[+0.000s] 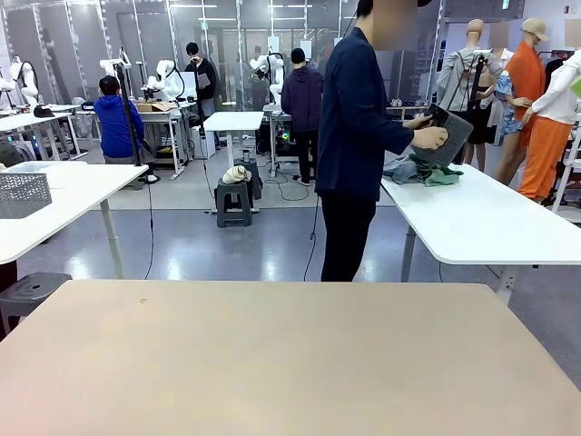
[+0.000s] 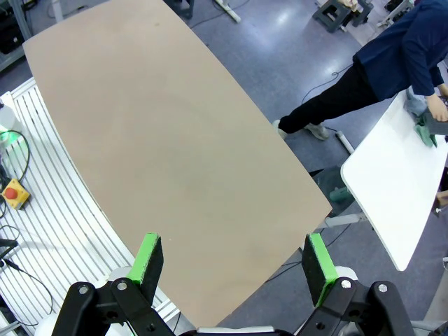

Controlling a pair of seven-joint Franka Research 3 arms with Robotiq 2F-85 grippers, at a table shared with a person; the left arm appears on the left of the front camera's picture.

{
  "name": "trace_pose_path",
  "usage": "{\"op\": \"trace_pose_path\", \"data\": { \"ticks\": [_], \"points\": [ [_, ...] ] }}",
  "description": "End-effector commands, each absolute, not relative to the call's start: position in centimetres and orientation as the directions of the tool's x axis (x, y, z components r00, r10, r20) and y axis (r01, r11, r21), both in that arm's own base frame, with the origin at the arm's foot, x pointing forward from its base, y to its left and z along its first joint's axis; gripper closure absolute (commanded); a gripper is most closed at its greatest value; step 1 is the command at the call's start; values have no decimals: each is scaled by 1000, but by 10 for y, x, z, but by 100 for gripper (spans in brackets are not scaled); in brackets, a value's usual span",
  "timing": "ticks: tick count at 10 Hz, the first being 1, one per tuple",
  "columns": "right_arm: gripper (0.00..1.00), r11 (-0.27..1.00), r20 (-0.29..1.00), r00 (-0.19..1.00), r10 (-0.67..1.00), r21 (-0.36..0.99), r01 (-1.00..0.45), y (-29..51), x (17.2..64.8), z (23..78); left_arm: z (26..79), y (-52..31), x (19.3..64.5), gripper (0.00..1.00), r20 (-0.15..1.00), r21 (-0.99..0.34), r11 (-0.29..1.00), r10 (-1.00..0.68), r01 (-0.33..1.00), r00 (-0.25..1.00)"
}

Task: Fold the towels and place them in the basket.
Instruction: When a person lays out a Towel with hook on the table, fold it in half twice.

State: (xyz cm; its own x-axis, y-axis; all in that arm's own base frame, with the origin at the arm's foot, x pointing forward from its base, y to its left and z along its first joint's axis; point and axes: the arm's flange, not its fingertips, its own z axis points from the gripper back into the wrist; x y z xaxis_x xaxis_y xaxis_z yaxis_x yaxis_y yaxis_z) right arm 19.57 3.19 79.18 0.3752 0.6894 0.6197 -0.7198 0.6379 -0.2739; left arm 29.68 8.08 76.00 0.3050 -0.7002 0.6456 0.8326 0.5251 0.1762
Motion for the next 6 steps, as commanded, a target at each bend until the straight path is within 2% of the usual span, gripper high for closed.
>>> {"op": "trace_pose_path", "data": {
  "ticks": [1,6],
  "points": [
    [0,635,620,372,691,-273,-723,33,196,792,760,81,296,0,645,180,520,-703,835,299],
    [0,635,620,372,691,-273,-723,33,196,792,760,81,296,0,645,180,520,-703,835,299]
  ]
}}
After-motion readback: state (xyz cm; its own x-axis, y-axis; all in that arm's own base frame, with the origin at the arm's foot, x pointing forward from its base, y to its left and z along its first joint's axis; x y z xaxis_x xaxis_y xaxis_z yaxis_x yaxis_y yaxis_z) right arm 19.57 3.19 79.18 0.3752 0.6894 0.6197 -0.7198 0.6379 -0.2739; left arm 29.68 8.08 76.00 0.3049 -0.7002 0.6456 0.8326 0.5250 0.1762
